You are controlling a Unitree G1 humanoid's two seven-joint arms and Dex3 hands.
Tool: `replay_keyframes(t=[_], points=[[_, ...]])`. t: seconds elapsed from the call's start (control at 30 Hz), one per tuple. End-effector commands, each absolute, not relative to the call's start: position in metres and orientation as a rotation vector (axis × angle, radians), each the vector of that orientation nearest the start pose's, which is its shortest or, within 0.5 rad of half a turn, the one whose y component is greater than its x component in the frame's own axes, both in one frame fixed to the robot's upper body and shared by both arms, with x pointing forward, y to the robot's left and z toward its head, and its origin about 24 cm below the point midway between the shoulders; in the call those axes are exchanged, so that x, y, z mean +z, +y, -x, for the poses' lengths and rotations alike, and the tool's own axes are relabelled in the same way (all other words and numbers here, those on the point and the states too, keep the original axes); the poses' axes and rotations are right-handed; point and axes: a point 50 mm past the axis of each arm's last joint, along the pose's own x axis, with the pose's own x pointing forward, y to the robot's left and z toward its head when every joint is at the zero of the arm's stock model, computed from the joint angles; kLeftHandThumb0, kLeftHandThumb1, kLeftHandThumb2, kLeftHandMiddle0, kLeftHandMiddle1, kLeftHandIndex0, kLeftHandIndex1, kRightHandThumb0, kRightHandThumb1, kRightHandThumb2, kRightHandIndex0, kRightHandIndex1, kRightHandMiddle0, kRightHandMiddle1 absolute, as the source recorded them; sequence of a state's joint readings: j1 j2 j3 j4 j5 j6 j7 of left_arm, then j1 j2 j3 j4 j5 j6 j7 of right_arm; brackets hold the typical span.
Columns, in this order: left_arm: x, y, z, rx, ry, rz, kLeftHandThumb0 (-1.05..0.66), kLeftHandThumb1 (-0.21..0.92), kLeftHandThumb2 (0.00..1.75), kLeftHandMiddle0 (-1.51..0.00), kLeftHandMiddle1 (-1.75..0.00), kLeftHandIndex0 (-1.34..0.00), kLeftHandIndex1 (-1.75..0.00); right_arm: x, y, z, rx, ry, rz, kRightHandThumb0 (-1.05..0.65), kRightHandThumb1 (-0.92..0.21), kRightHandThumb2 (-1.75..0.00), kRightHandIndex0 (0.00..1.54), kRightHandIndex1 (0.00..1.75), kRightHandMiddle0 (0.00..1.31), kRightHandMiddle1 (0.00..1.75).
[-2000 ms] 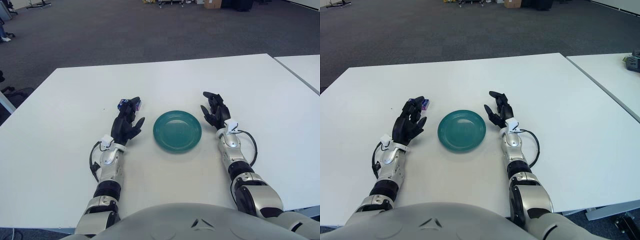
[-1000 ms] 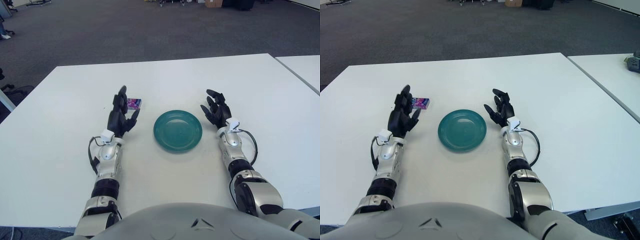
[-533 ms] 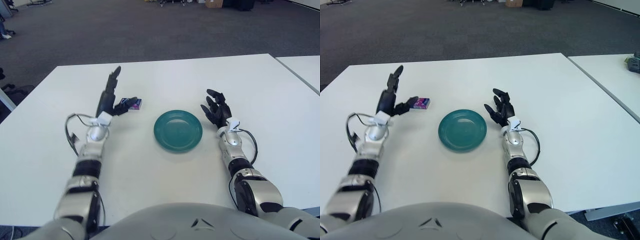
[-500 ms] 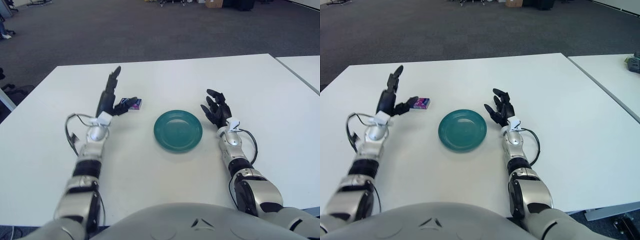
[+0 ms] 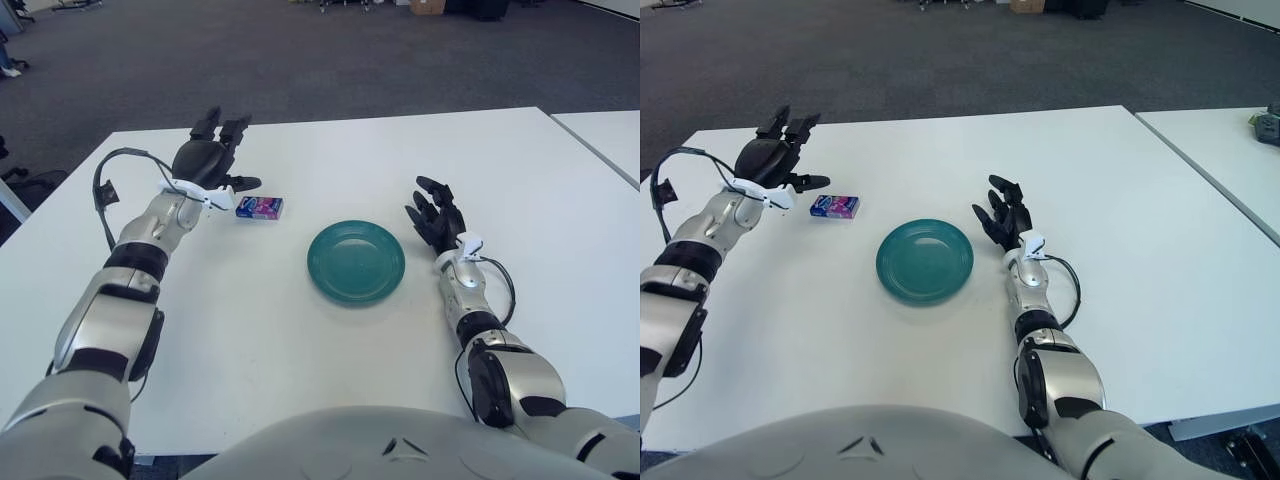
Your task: Put the gum into the plate.
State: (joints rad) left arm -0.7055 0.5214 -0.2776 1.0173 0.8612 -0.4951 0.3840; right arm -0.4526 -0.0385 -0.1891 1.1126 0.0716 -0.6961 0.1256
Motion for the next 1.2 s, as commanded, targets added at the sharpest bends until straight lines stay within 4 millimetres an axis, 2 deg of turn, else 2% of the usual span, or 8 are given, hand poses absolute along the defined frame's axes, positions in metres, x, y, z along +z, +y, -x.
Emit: replay_keyframes(t=[0.0,0.13,0.23,0.6,0.93,1.17], points=[[0.075,0.220,-0.363,-0.221,-0.222,-1.438,-1.05,0.92,0.36,-0.11,-0.01,0.00,-0.69,-0.045,-0.164,-0.279,-0.017,0.125,-0.124,-0.73,-0.90,-0.13,0.32,0.01,0.00,0.71],[0.070,0.221,-0.365,-0.300,-0.134,-1.463,-1.05,0.92,0.41,-0.10,0.00,0.00,-0.80,-0.045,-0.164,-0.280,-0.015,0.129,-0.145,-0.66,-0.91,-0.13,0.31,0.01,0.00,0.75],[0.071,0.220,-0.367,-0.342,-0.101,-1.467,-1.05,0.92,0.42,-0.10,0.00,0.00,-0.83,-0.045,-0.165,-0.280,-0.013,0.132,-0.155,-0.64,-0.91,-0.14,0.30,0.00,0.00,0.75],[0.057,0.213,-0.367,-0.494,0.050,-1.482,-1.05,0.92,0.33,-0.09,0.00,0.00,-0.85,-0.049,-0.170,-0.279,-0.014,0.161,-0.168,-0.60,-0.92,-0.15,0.27,0.00,0.00,0.69],[0.040,0.205,-0.362,-0.576,0.178,-1.398,-1.05,0.92,0.30,-0.10,0.00,-0.02,-0.98,-0.052,-0.174,-0.278,-0.011,0.190,-0.160,-0.55,-0.92,-0.29,0.25,0.00,0.00,0.61],[0.030,0.201,-0.358,-0.635,0.243,-1.364,-1.05,0.92,0.29,-0.11,-0.01,-0.02,-0.99,-0.052,-0.174,-0.278,-0.011,0.194,-0.161,-0.54,-0.92,-0.35,0.23,0.00,0.00,0.57]])
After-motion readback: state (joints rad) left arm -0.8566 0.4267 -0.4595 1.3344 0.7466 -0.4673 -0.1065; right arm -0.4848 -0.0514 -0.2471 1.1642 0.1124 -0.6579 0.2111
